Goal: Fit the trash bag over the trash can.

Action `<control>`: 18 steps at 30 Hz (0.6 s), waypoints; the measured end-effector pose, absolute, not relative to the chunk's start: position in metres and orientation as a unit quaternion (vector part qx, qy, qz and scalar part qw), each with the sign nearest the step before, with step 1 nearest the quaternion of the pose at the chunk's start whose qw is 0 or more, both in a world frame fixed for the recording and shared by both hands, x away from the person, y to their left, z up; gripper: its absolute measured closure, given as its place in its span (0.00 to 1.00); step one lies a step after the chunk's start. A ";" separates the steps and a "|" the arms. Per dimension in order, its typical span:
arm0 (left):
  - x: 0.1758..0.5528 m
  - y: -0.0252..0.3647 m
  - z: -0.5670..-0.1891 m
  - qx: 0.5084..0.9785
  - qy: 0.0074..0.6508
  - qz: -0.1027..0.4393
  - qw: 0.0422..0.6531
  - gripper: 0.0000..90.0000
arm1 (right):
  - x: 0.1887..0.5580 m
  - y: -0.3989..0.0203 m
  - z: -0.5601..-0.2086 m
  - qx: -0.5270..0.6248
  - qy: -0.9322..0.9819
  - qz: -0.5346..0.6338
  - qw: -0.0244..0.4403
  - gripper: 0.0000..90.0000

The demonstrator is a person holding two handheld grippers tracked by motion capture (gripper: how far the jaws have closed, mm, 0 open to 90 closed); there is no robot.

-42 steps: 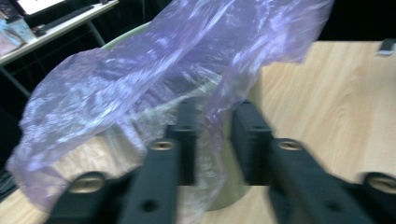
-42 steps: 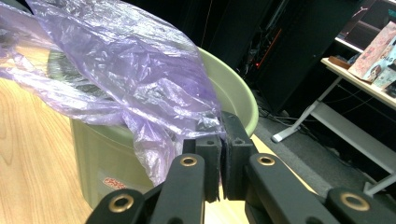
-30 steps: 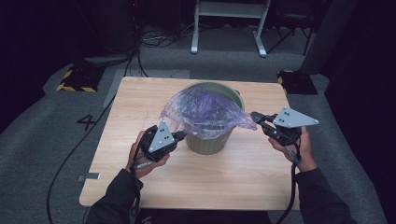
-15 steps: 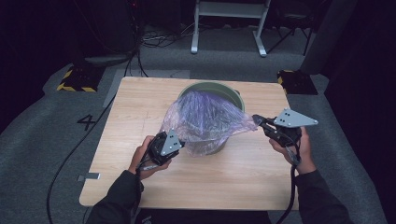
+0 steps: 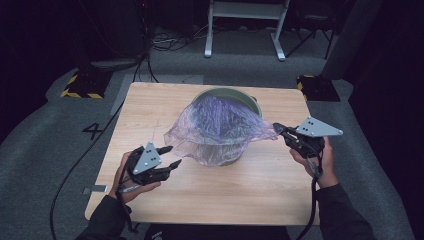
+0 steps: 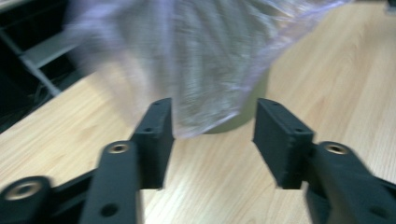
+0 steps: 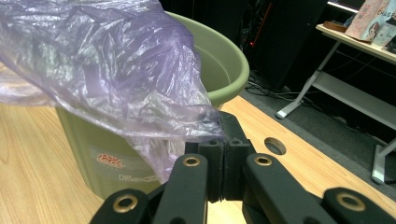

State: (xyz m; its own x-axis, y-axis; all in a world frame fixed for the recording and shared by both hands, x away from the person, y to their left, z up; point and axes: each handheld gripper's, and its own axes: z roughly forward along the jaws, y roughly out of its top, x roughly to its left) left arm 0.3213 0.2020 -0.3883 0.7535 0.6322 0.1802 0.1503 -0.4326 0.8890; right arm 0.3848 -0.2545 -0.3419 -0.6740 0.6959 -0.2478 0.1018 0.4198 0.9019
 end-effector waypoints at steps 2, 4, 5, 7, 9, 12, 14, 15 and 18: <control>0.319 0.209 -0.380 0.793 0.250 0.252 0.495 0.42 | 0.385 -0.255 -0.341 0.255 0.781 0.474 0.315 1.00; 0.318 0.214 -0.369 0.774 0.260 0.263 0.513 0.34 | 0.385 -0.254 -0.341 0.256 0.780 0.475 0.317 0.99; 0.319 0.215 -0.362 0.765 0.264 0.270 0.522 0.30 | 0.385 -0.253 -0.340 0.255 0.780 0.475 0.317 0.99; 0.323 0.214 -0.352 0.756 0.263 0.277 0.532 0.27 | 0.385 -0.252 -0.339 0.254 0.781 0.474 0.318 0.99; 0.331 0.207 -0.344 0.761 0.252 0.278 0.530 0.25 | 0.386 -0.251 -0.338 0.252 0.782 0.471 0.321 0.99; 0.345 0.196 -0.336 0.769 0.244 0.284 0.518 0.25 | 0.388 -0.250 -0.336 0.251 0.783 0.470 0.320 0.98; 0.359 0.189 -0.332 0.774 0.245 0.295 0.503 0.33 | 0.391 -0.250 -0.335 0.251 0.784 0.469 0.320 0.98; 0.363 0.186 -0.332 0.777 0.246 0.296 0.497 0.37 | 0.393 -0.250 -0.334 0.252 0.785 0.468 0.317 0.98; 0.385 0.180 -0.330 0.785 0.255 0.297 0.481 0.59 | 0.400 -0.249 -0.333 0.257 0.789 0.463 0.310 0.98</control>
State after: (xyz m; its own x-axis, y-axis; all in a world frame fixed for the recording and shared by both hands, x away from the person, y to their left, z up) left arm 0.3846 0.1799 -0.3298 0.6929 0.6864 0.2210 0.1149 -0.4076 0.9059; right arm 0.4003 -0.2490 -0.3326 -0.6749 0.6935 -0.2519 0.1187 0.4390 0.8906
